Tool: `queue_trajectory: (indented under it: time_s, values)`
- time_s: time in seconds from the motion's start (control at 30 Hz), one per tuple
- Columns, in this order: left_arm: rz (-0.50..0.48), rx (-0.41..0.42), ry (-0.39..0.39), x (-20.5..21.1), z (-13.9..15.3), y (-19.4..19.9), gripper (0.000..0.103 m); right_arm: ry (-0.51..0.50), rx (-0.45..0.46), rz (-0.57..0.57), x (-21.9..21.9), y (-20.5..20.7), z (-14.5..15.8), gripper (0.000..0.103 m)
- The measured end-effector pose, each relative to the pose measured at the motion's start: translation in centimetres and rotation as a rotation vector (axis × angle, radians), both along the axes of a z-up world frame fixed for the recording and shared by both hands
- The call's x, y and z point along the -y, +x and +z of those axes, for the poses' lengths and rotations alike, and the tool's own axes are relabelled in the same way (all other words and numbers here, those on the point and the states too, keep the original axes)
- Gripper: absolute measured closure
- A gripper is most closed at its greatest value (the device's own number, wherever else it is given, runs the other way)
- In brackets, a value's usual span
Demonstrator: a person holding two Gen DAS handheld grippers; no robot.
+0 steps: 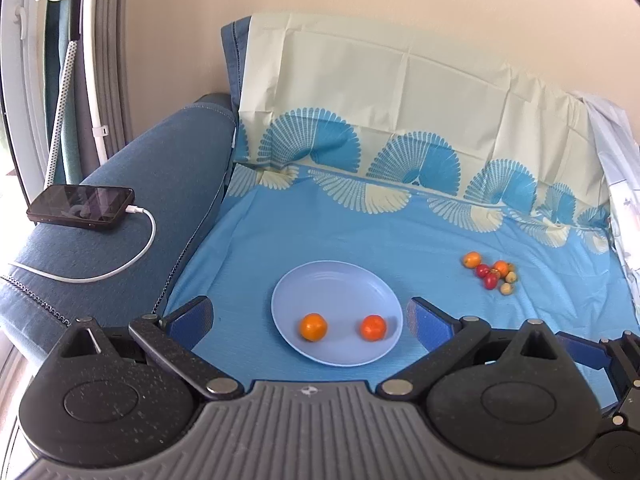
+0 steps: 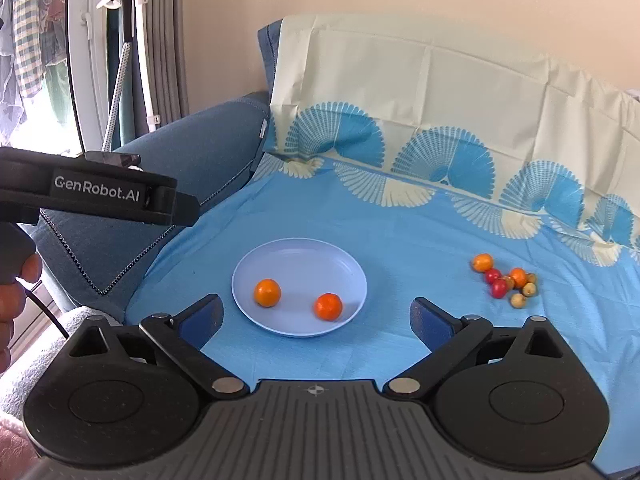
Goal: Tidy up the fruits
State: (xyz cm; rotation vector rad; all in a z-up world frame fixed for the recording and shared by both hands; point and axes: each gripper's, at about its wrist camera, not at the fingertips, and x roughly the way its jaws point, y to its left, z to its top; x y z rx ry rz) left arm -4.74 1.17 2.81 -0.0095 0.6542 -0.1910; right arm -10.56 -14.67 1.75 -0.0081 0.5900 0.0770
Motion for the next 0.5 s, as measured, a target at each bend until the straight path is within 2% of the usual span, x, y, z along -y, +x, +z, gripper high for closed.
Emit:
queue_trajectory:
  time_s: [0.5]
  values:
    - [-0.028,0.05,0.0,1.2,1.7,-3.0,0.0,0.031,0.047,-0.043,1.2,-3.3,0.9,0.002]
